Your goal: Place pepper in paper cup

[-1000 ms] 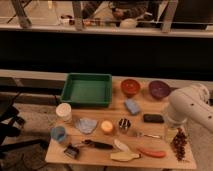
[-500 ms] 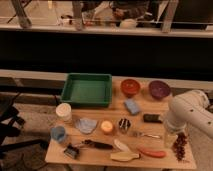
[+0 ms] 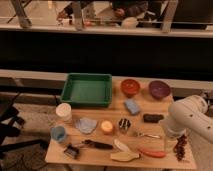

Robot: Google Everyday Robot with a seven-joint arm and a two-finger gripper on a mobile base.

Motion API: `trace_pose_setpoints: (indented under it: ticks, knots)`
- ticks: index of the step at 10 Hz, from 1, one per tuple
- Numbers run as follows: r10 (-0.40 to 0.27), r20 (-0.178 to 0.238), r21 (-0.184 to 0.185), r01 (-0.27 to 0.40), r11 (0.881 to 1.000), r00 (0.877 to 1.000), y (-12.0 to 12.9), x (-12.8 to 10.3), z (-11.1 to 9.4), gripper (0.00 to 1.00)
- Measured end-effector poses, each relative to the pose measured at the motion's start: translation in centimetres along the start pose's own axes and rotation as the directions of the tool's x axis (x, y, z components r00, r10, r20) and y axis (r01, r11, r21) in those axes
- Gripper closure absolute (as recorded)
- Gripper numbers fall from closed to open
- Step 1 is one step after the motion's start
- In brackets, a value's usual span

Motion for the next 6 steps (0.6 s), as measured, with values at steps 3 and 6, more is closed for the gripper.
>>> trace_pose_setpoints:
  ticks: [3, 6]
  knots:
    - [0.003, 0.003, 0.03, -0.003, 1.0, 1.0, 0.7, -2.2, -0.5, 0.2]
    - [0.002, 0.028, 0.054, -0.004, 0.999, 1.0, 2.4, -4.8, -0.4, 0.2]
